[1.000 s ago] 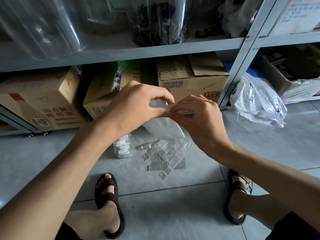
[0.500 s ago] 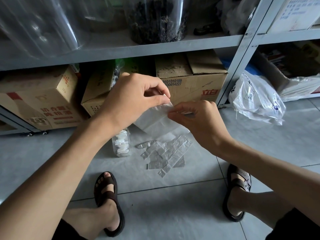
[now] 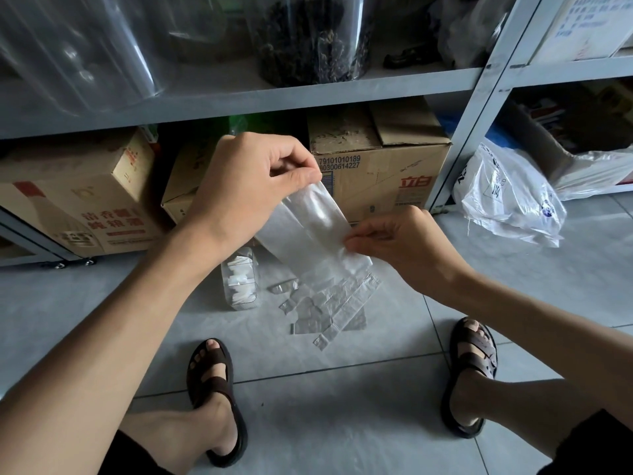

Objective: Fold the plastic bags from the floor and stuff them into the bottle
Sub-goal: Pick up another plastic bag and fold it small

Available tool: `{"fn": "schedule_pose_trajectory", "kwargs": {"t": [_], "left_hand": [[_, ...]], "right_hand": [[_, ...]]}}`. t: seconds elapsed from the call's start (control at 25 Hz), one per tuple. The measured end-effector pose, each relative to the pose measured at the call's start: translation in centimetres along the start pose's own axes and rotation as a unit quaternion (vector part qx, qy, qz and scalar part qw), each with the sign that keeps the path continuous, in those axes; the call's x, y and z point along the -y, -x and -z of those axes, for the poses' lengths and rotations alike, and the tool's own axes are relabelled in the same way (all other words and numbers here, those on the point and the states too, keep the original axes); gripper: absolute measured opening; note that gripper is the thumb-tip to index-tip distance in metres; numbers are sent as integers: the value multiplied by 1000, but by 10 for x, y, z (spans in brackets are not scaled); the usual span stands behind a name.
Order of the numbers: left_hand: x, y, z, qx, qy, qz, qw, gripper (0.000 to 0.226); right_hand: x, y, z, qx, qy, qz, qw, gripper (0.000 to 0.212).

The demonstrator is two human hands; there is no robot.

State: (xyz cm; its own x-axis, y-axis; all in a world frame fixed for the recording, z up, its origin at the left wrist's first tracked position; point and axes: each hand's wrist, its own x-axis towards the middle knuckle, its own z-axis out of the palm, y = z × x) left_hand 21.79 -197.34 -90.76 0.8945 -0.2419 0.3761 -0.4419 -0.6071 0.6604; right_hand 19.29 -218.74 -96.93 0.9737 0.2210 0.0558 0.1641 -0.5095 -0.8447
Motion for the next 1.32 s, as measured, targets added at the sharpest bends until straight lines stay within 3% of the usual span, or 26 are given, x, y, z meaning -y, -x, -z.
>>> {"fn": "schedule_pose_trajectory", "kwargs": {"t": [0.2,0.28,0.36,0.48,0.64,0.8,1.0,1.32], "left_hand": [[2,-1,4,-30,-21,-4,999,4],[1,0,3,-27,-35,-5,999,5],[1,0,1,-14,-37,-5,999,3],[-3,2,-4,19,-34,-3,999,3],[-13,5,-14,51,-18,-6,999,2],[-8,4,-9,106,56,88,989,19],[5,5,-2,102,107,163,975,7],[2,4,-3,105,159,180,965,10]], "right_hand": [[-13,2,7,99,78,-35,991,14],[-12,0,13,116,127,-16,985,25],[-4,-4,20,126,29,2,992,36],[12,-6,21,177,-169,-14,970,45],[20,-3,0,129,-143,10,981,22],[20,-6,1,62,-198,-37,978,17],[21,-5,5,62,-209,-69,974,17],[20,-6,6,68,-253,-91,961,18]]}}
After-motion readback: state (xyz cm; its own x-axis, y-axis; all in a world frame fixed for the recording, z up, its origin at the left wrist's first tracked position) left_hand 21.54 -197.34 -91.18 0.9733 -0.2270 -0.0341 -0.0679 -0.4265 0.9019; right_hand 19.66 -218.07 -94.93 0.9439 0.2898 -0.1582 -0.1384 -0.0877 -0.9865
